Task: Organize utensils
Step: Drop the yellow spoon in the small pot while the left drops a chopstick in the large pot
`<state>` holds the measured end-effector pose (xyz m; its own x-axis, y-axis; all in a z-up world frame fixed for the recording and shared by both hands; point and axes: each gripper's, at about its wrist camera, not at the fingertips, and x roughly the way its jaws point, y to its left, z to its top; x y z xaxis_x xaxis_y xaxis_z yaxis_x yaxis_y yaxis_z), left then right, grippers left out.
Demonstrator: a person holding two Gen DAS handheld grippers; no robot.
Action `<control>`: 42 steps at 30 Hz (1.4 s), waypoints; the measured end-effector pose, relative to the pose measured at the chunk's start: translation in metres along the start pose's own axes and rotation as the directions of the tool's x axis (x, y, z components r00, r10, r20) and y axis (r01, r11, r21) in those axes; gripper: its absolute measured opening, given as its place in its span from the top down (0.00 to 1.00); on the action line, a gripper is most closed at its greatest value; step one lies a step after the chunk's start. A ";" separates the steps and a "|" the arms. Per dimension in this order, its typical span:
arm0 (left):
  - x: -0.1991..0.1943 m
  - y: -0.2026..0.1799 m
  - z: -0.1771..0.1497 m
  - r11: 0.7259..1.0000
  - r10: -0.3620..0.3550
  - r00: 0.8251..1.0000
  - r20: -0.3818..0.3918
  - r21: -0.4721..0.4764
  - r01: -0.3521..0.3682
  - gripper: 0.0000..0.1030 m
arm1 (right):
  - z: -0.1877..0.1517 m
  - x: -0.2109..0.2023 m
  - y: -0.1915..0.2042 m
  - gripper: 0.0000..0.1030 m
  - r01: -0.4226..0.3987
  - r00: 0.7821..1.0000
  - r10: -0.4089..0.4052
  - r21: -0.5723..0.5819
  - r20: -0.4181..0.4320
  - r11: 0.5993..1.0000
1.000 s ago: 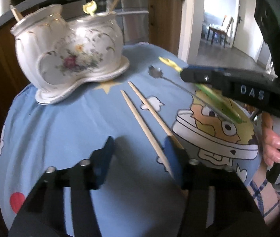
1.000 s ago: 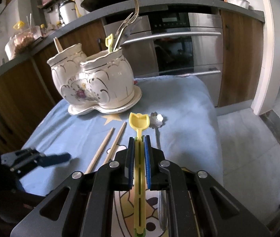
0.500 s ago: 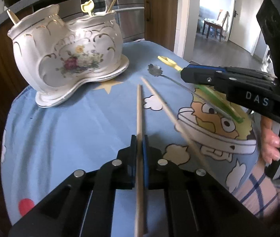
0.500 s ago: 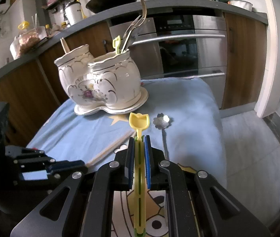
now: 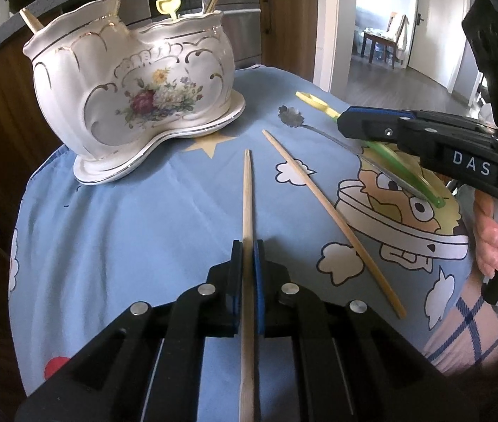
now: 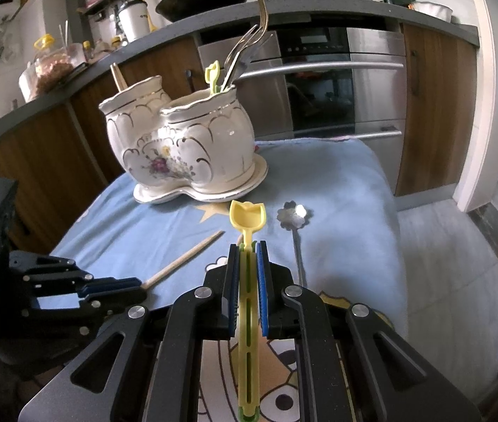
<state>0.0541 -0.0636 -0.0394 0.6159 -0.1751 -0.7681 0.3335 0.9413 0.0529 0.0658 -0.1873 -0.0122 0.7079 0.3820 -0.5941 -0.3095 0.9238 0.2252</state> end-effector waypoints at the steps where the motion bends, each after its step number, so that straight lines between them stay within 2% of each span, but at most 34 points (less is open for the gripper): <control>1: 0.000 0.001 0.000 1.000 -0.006 1.000 0.003 -0.001 0.006 0.94 | 0.000 -0.001 0.000 0.90 0.000 1.000 0.000 0.001 0.005 1.000; 7: -0.007 0.005 -0.002 1.000 -0.025 0.998 0.050 0.009 0.025 0.94 | 0.003 -0.010 0.002 0.90 0.001 0.998 -0.001 0.001 0.062 1.000; 11: -0.024 0.016 -0.001 0.999 -0.040 0.990 0.137 -0.001 0.041 0.94 | 0.004 -0.014 0.003 0.90 0.002 0.996 -0.003 0.007 0.090 1.000; 15: -0.045 0.034 -0.002 0.999 -0.037 0.966 0.256 -0.018 0.043 0.94 | 0.006 -0.018 0.005 0.90 0.001 0.993 -0.003 0.012 0.122 1.000; 18: -0.055 0.046 -0.003 0.998 -0.034 0.949 0.313 -0.045 0.051 0.94 | 0.008 -0.017 0.009 0.90 0.000 0.990 -0.001 0.007 0.139 1.000; 30: -0.070 0.057 0.004 0.997 -0.064 0.922 0.383 -0.017 0.076 0.94 | 0.012 -0.013 0.018 0.90 0.030 0.989 -0.029 -0.006 0.146 1.000; 42: -0.090 0.067 0.015 0.998 -0.044 0.885 0.464 -0.026 0.063 0.94 | 0.035 -0.020 0.021 0.90 0.007 0.981 -0.006 -0.001 0.192 1.000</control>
<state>0.0320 0.0109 0.0428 0.8614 -0.3298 -0.3863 0.3530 0.9355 -0.0115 0.0675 -0.1750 0.0316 0.8187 0.3737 -0.4359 -0.3053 0.9263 0.2208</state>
